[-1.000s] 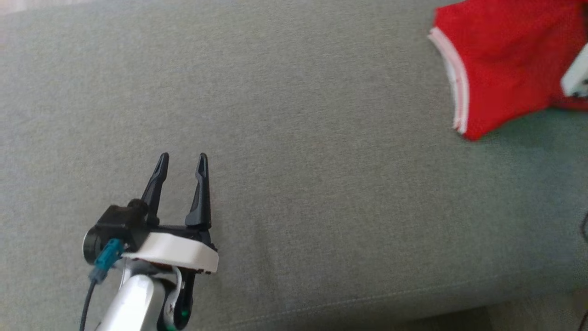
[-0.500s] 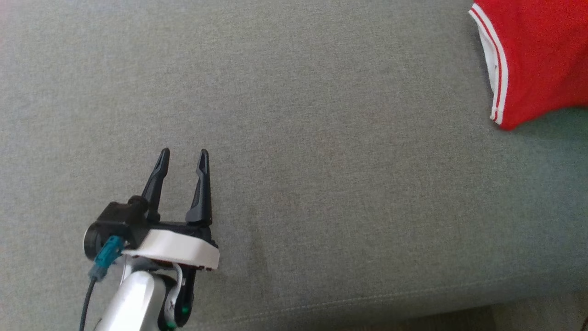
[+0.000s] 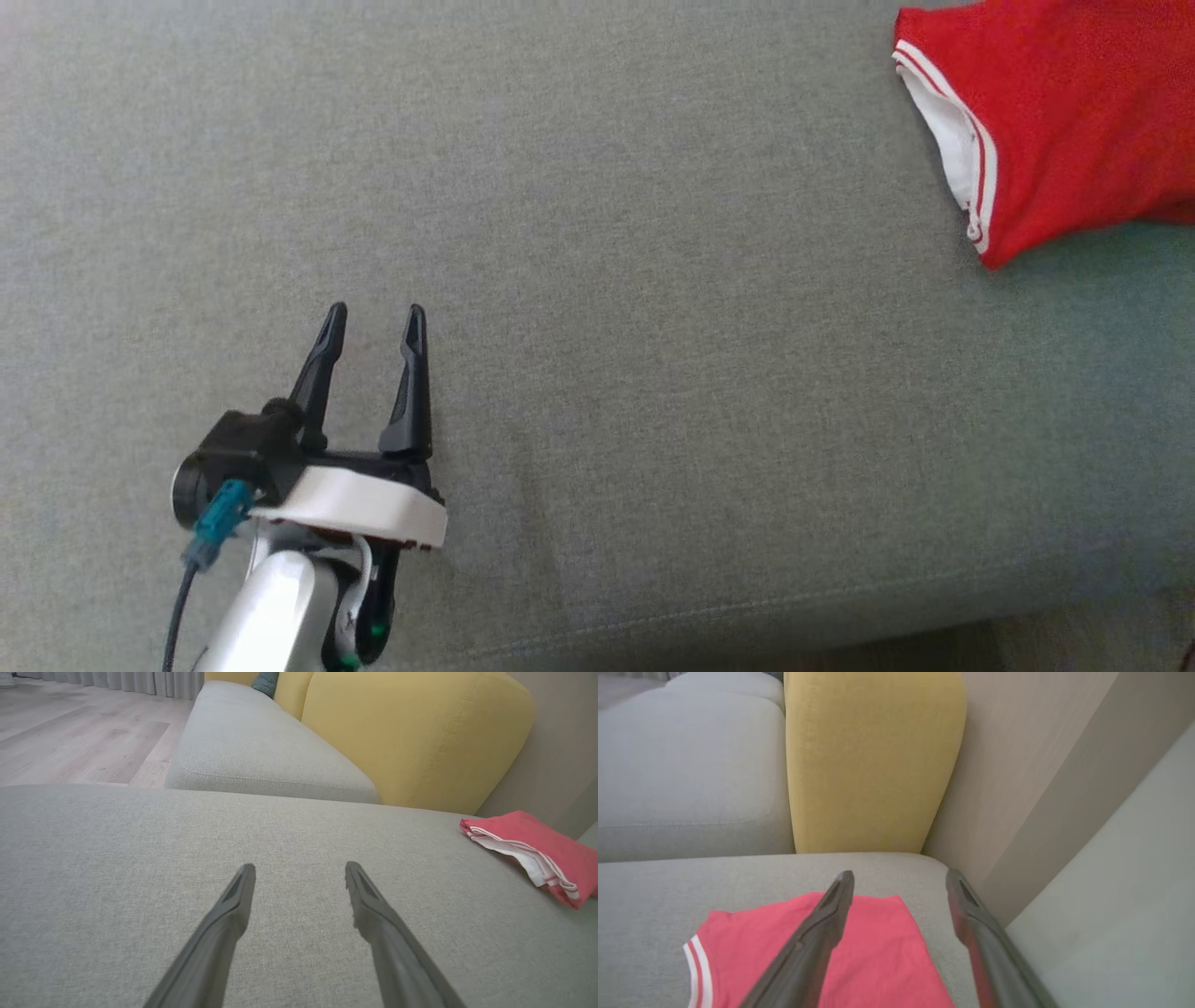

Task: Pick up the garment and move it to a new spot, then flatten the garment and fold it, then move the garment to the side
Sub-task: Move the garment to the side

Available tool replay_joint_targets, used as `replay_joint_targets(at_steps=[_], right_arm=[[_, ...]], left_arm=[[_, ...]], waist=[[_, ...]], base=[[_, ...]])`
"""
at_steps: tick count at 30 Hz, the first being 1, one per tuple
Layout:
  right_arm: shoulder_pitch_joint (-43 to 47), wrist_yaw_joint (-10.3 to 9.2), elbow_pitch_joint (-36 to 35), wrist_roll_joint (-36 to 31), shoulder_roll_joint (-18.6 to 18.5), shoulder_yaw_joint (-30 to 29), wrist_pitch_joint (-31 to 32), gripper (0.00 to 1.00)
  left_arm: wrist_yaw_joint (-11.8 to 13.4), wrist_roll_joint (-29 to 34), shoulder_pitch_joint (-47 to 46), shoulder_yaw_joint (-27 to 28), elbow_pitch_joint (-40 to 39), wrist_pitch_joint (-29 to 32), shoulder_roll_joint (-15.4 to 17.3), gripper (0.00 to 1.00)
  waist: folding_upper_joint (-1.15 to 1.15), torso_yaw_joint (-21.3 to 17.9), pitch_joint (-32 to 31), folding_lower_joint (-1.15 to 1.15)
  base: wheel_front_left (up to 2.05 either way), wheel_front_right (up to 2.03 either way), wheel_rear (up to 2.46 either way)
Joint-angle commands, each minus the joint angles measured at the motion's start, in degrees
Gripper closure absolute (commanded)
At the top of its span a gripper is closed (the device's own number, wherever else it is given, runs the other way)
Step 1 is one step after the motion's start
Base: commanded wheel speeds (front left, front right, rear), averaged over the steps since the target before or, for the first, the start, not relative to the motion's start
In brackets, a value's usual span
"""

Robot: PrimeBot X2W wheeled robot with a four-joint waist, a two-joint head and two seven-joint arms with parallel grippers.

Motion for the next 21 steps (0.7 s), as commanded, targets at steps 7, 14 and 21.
replay_joint_targets(at_steps=[7,14,21], right_arm=[[3.59,-0.05,-5.95,4.78,4.25,4.81,-6.74,0.00],[13.15,-0.05,-13.49,8.81,10.74,8.85,-12.04,0.00],[27.03,-0.05,-23.43,11.84,15.10,13.69,-14.38,0.00]], left_arm=[[0.61,-2.03,-1.38,3.64,-2.02,-0.63,-0.75,0.00],[1.42,-3.68,1.28,6.13,-2.29,-0.68,-1.95,0.00],[3.04,-1.77,4.96,6.62,-1.06,-0.70,-1.49,0.00]], waist=[[0.00,0.44,-4.65,0.00],[0.00,1.46,-10.13,0.00],[0.00,3.28,-14.25,0.00]], base=[[0.00,0.00,0.00],[0.00,0.00,0.00],[0.00,0.00,0.00]])
